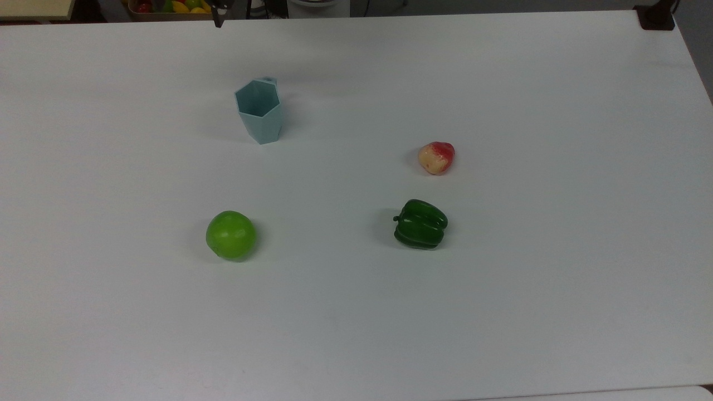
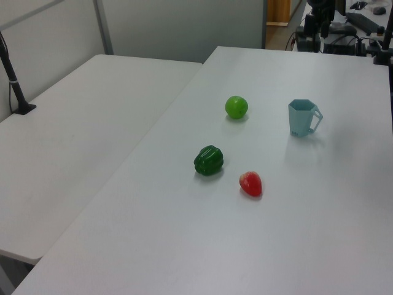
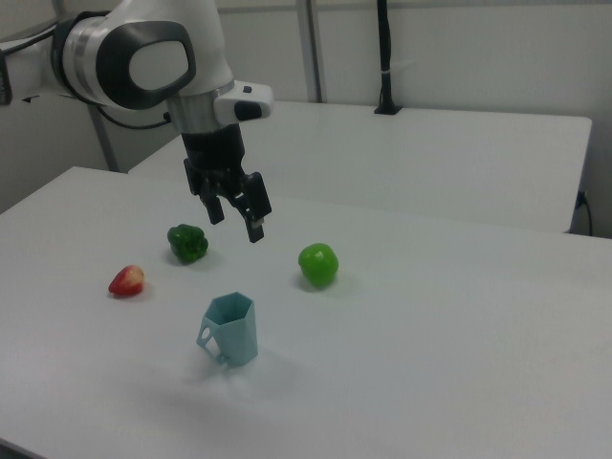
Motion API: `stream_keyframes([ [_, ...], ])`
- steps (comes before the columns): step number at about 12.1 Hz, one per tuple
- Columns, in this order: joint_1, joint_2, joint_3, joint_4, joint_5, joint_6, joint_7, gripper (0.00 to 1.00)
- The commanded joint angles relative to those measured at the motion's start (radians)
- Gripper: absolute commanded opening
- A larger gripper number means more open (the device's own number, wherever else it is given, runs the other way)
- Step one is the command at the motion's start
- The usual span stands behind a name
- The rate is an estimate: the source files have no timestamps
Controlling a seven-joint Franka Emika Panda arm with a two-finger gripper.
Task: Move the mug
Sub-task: 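Move the open gripper over the light blue mug and lower it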
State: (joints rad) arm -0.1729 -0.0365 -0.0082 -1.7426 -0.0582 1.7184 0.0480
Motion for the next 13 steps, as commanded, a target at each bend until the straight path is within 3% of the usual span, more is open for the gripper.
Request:
stream_keyframes([
  [1,0.018,-0.017,-0.027,0.02,0.003,-0.034,-0.019,1.0],
  [4,0.055,-0.052,-0.059,-0.012,0.004,-0.031,-0.019,1.0],
  [7,0.062,-0.097,-0.059,-0.081,0.006,-0.02,-0.02,1.0],
  [10,0.108,-0.202,-0.058,-0.3,0.006,0.128,-0.01,1.0],
  [13,0.147,-0.256,-0.056,-0.452,0.008,0.242,-0.004,1.0],
])
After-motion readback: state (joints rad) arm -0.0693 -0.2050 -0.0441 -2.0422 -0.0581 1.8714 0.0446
